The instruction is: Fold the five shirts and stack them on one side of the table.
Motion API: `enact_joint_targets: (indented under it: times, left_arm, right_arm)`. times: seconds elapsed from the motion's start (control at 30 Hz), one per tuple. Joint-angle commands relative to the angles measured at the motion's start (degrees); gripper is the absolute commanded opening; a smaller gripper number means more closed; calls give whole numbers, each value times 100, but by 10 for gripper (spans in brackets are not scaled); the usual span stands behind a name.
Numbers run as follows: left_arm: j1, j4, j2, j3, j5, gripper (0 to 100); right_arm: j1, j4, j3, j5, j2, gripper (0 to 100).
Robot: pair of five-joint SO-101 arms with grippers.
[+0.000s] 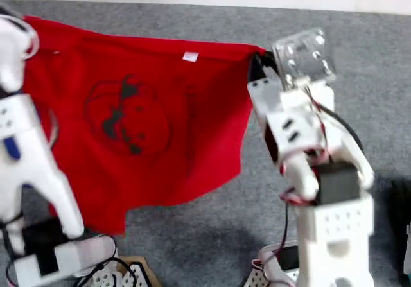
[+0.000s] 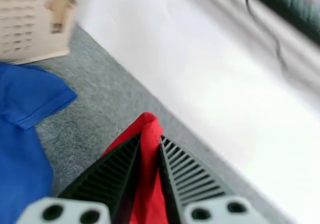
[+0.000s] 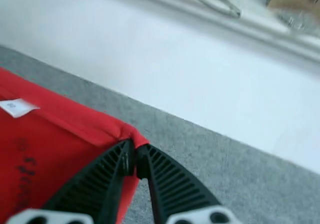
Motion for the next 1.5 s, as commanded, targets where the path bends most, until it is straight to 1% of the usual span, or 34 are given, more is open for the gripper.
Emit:
enact_joint_targets:
  times: [0.0,0.1,0.23,0.37,0.63,0.77,0.9,1.1,1.17,1.23,1.47]
  left_arm:
    - [312,-905,734,4,-369,5]
    - [356,-1327,1429,-435,-378,5]
    - [259,-1336,2457,-1622,-378,5]
    - [242,-1336,3459,-3020,-378,5]
    - [611,-1354,4857,-5569,-369,5]
    - [831,-1363,5244,-6466,-369,5]
    - [936,-1363,5543,-6862,-369,5]
    - [760,-1319,6246,-6862,-369,6]
    - [752,-1090,6607,-6897,-369,6]
    - [760,-571,6897,-6914,-387,6]
    - [593,2004,7002,-6923,-413,6]
  right_arm:
    - [145,-1209,426,62,488,8]
    - [145,-2229,699,62,1253,8]
    - [154,-3398,488,44,2316,8]
    - [295,-3881,-101,44,3213,8]
    - [541,-3864,-1692,9,4356,8]
    - [558,-3582,-2211,-378,4488,8]
    - [532,-3187,-2607,-378,4558,8]
    - [523,-2695,-2492,-369,4752,8]
    - [514,-2510,-2316,-387,4840,8]
    - [435,-2387,-2123,-396,4884,8]
    - [119,-1648,-1622,-404,4866,8]
